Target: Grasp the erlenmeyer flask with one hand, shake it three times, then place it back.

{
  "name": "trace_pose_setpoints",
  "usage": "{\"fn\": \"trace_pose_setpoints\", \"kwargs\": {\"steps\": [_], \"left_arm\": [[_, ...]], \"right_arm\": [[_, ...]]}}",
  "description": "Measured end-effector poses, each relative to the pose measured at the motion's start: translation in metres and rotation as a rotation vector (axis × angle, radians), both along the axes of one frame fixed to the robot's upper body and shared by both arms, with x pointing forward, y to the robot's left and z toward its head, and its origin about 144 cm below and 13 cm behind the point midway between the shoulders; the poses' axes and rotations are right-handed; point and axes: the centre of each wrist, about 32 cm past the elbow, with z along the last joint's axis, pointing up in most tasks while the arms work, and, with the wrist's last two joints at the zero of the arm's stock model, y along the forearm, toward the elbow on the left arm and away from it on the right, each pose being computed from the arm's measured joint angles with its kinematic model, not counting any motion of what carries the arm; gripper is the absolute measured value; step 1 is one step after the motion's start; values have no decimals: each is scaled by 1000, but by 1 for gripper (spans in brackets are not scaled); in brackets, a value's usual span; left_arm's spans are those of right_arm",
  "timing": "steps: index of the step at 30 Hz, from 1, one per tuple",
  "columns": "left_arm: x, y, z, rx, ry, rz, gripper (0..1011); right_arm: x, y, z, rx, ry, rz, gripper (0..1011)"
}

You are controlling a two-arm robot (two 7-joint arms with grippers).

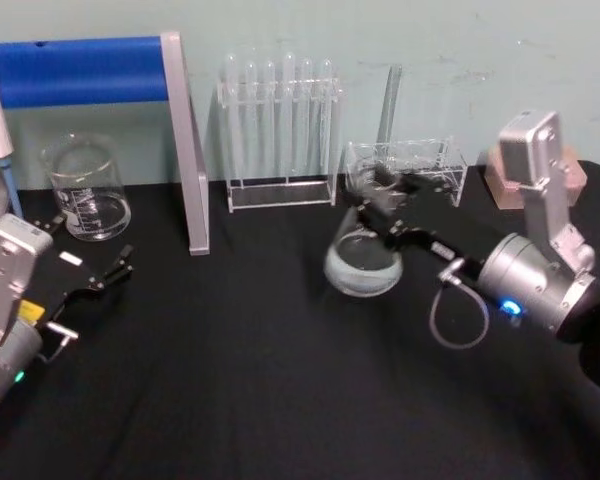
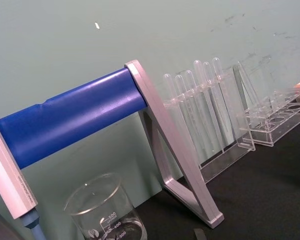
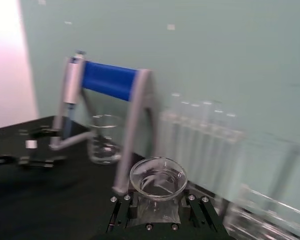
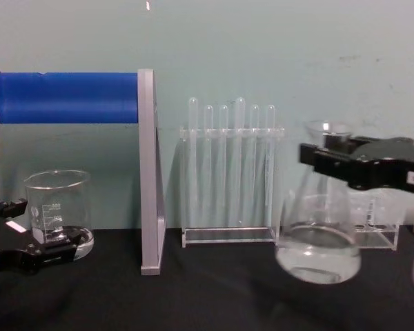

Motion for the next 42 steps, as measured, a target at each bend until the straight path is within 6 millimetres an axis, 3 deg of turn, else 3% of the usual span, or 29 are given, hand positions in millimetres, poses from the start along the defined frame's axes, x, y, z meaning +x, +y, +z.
{"fn": "trace_pose_setpoints", "kwargs": {"steps": [12, 19, 26, 42], "left_arm": [[0, 0, 0, 0, 0, 0, 1001], [0, 0, 0, 0, 0, 0, 1001], [0, 0, 0, 0, 0, 0, 1001], [0, 0, 0, 0, 0, 0, 1001]], "right_arm": [[14, -36, -1, -17, -11, -203, 456], [14, -41, 0, -15, -15, -230, 456], [10, -33, 1, 0, -20, -186, 456], [-13, 21, 2, 30, 7, 134, 456]]}}
